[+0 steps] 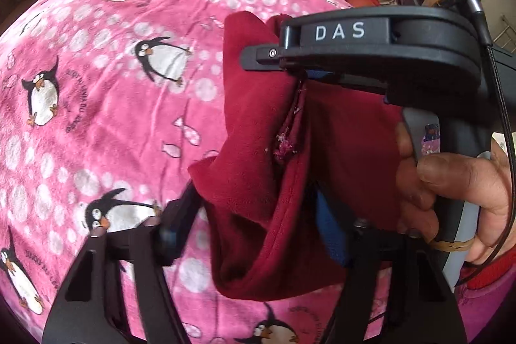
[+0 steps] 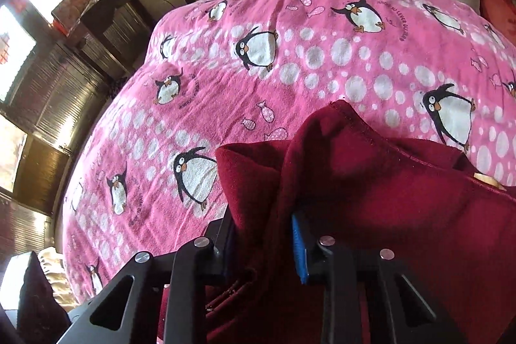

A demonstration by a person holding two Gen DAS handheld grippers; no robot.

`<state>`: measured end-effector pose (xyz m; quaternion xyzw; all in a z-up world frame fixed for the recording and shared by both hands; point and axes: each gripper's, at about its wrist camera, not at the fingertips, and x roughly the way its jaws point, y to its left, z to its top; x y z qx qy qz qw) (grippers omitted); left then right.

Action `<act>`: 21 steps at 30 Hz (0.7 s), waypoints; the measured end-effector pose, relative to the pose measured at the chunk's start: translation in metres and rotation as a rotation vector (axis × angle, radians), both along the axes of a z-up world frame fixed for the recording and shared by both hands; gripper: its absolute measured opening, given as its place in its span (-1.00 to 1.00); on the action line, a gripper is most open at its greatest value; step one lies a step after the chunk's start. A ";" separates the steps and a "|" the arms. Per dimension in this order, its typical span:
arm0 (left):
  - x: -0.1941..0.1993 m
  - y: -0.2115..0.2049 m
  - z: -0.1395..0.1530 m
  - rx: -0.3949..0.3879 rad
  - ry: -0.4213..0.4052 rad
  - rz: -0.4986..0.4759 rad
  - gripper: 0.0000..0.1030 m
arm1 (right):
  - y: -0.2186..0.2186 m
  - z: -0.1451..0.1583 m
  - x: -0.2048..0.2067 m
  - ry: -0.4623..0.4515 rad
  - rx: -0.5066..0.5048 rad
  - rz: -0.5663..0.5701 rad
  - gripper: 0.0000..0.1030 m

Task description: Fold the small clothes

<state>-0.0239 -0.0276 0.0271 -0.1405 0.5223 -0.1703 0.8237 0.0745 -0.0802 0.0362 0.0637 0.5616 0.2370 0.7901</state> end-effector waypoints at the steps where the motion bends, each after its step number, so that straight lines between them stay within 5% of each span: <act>1: 0.000 -0.003 0.001 0.006 -0.006 -0.011 -0.13 | -0.005 0.002 -0.001 0.000 0.024 -0.006 -0.52; 3: 0.000 -0.006 0.003 -0.004 -0.010 -0.022 -0.37 | -0.017 0.006 -0.001 0.001 0.061 -0.014 -0.53; 11: -0.003 -0.014 0.008 0.026 -0.029 -0.039 -0.48 | -0.008 -0.004 -0.001 0.016 0.057 -0.025 -0.53; 13: -0.001 -0.016 0.006 0.025 -0.025 -0.042 -0.48 | 0.001 -0.009 0.003 0.029 0.016 -0.024 0.00; 14: 0.000 -0.016 0.005 0.025 -0.023 -0.042 -0.48 | 0.010 -0.014 0.006 0.033 -0.020 -0.028 0.09; 19: 0.004 -0.008 -0.004 -0.015 0.004 -0.023 -0.48 | 0.024 -0.022 0.009 0.020 -0.089 0.009 0.07; 21: 0.002 -0.004 -0.007 -0.031 0.016 -0.010 -0.39 | 0.024 -0.024 0.008 0.011 -0.081 0.013 -0.14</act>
